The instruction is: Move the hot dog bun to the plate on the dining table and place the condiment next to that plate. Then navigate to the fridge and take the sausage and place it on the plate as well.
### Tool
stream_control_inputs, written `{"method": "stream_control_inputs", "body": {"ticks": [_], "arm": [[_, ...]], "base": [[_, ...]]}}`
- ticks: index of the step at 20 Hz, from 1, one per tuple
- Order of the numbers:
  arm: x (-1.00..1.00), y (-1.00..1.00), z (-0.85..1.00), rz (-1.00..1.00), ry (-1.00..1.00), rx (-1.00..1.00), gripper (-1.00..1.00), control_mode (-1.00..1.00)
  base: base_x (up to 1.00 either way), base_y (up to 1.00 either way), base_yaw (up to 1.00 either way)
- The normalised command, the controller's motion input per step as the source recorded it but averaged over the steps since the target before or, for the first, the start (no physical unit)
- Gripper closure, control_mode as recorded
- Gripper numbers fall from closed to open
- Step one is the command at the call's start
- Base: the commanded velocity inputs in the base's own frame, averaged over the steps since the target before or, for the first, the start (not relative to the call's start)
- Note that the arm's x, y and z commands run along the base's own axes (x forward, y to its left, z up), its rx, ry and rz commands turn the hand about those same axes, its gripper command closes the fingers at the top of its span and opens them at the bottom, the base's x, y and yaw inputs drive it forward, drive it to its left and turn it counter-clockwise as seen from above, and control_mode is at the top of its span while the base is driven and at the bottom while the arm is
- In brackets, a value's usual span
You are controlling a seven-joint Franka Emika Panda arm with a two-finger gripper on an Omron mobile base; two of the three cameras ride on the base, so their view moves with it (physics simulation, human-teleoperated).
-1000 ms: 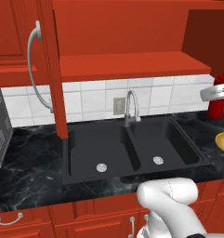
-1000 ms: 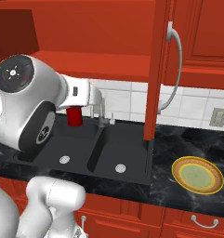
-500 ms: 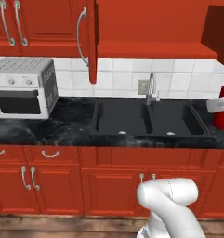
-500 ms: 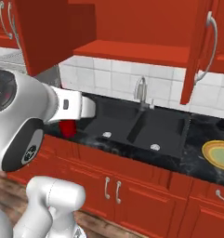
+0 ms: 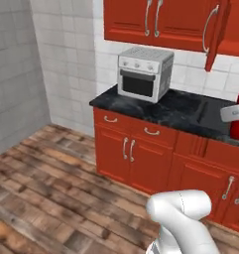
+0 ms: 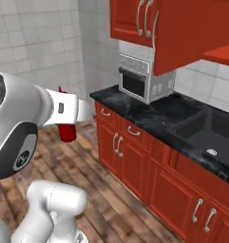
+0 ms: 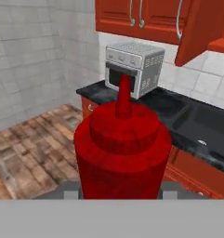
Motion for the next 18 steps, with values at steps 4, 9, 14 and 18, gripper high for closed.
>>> {"method": "stream_control_inputs", "body": {"ticks": [4,9,14,18], "arm": [[0.00,0.00,0.00,0.00,0.00,0.00,1.00,1.00],[0.00,0.00,0.00,0.00,0.00,0.00,1.00,1.00],[0.00,0.00,0.00,0.00,0.00,0.00,1.00,1.00],[0.00,0.00,0.00,0.00,0.00,0.00,1.00,1.00]], "base": [[0.02,0.56,0.73],[0.51,0.39,0.59],[1.00,0.20,0.46],[1.00,0.26,0.45]]}}
